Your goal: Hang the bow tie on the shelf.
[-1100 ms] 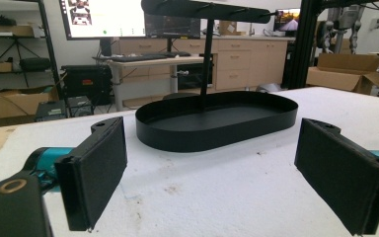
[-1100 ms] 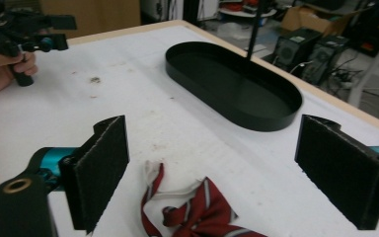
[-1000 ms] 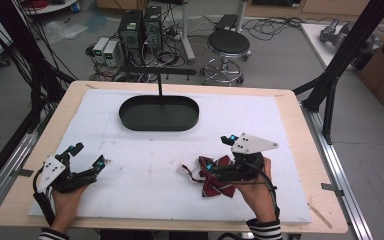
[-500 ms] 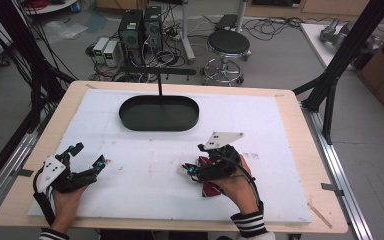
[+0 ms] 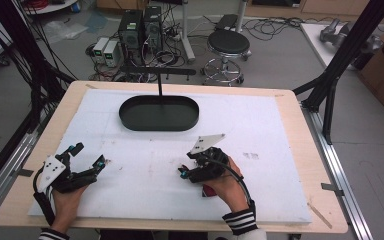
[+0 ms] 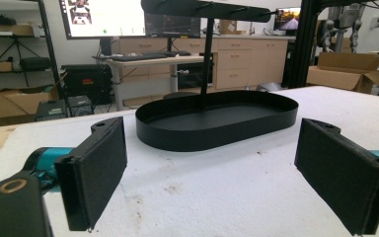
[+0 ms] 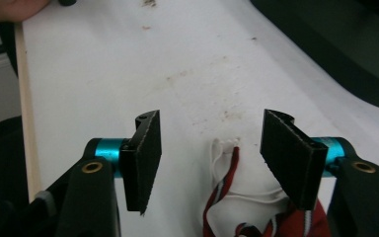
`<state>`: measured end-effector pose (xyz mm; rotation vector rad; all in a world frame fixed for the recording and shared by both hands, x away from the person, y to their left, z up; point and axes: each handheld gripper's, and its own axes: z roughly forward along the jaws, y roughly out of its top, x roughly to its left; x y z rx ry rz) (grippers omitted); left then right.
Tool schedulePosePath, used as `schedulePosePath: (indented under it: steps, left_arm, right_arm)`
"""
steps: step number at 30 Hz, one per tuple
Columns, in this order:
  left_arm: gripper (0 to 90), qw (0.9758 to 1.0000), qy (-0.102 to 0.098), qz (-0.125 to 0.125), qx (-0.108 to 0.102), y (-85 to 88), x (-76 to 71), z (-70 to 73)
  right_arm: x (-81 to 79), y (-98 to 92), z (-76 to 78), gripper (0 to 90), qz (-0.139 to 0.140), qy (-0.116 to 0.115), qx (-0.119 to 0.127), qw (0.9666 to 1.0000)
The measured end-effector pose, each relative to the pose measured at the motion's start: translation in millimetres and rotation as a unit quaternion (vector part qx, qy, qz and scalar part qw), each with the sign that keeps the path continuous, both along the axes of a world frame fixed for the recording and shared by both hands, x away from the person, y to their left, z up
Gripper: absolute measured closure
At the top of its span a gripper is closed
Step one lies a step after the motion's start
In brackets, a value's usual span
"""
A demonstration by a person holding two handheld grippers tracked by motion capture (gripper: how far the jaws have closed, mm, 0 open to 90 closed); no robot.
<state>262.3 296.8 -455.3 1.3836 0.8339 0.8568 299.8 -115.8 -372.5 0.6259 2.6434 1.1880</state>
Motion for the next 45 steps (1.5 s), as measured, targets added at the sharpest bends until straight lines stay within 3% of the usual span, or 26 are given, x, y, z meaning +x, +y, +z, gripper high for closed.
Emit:
schedulePosePath:
  steps: [4, 10, 14, 25, 28, 37, 45]
  left_arm:
    - [12.9, 1.0, -0.001, 0.0, -0.001, 0.0, 0.0, -0.1]
    - [12.9, 1.0, -0.001, 0.0, -0.001, 0.0, 0.0, -0.1]
    - [12.9, 1.0, 0.0, 0.0, -0.001, 0.1, 0.0, 0.0]
    - [12.9, 1.0, -0.001, 0.0, -0.001, 0.0, -0.2, -0.1]
    - [12.9, 1.0, -0.002, 0.0, -0.002, -0.1, -0.1, -0.1]
    - [12.9, 1.0, 0.0, 0.0, -0.002, 0.2, 0.0, -0.1]
    - [12.9, 1.0, 0.0, 0.0, -0.004, 0.0, 0.1, -0.1]
  right_arm:
    - [2.7, 11.0, -6.9, 42.9, 0.007, 0.003, -0.027, 0.9996]
    - [7.3, 17.6, -12.2, 44.9, 0.015, 0.014, -0.042, 0.9989]
    - [9.4, 24.7, -19.9, 43.7, 0.015, 0.025, -0.071, 0.997]
    - [17.0, 31.0, -31.8, 43.7, 0.003, 0.047, -0.101, 0.9938]
    - [19.6, 32.0, -34.8, 46.7, 0.004, 0.062, -0.104, 0.9927]
    - [21.9, 36.7, -40.6, 49.8, 0.007, 0.069, -0.124, 0.9899]
    - [24.3, 38.7, -43.8, 59.2, 0.002, 0.067, -0.158, 0.9852]
